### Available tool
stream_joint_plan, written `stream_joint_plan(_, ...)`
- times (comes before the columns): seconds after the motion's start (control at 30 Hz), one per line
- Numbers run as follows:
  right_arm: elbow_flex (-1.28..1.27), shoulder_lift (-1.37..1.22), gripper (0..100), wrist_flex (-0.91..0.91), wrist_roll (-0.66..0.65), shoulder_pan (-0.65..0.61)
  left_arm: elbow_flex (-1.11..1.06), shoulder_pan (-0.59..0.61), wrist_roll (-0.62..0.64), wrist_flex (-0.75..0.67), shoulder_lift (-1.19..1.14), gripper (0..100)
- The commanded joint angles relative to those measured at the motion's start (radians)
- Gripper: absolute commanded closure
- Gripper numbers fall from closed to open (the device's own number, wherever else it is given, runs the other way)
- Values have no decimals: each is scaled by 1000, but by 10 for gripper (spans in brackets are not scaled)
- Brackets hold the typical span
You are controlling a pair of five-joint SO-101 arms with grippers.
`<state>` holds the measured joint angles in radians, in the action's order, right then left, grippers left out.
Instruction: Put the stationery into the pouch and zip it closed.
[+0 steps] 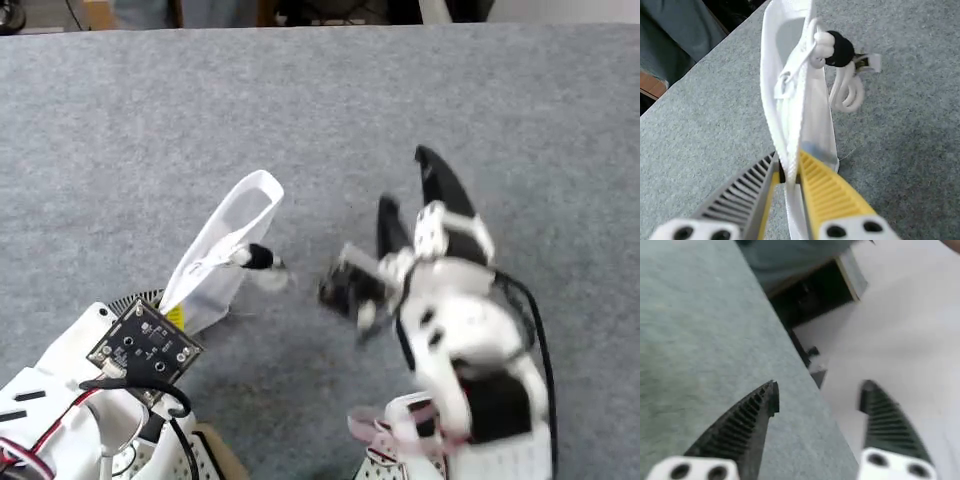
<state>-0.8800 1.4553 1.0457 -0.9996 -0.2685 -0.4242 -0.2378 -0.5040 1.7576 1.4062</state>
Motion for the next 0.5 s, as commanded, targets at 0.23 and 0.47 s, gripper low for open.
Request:
stream_joint_plan(0.23, -12, 351, 939, 236, 130, -405, 27, -1, 3, 2, -3, 971)
stream_joint_plan(0.47, -199, 328, 850, 0, 146, -405, 27, -7, 3, 2, -3, 971)
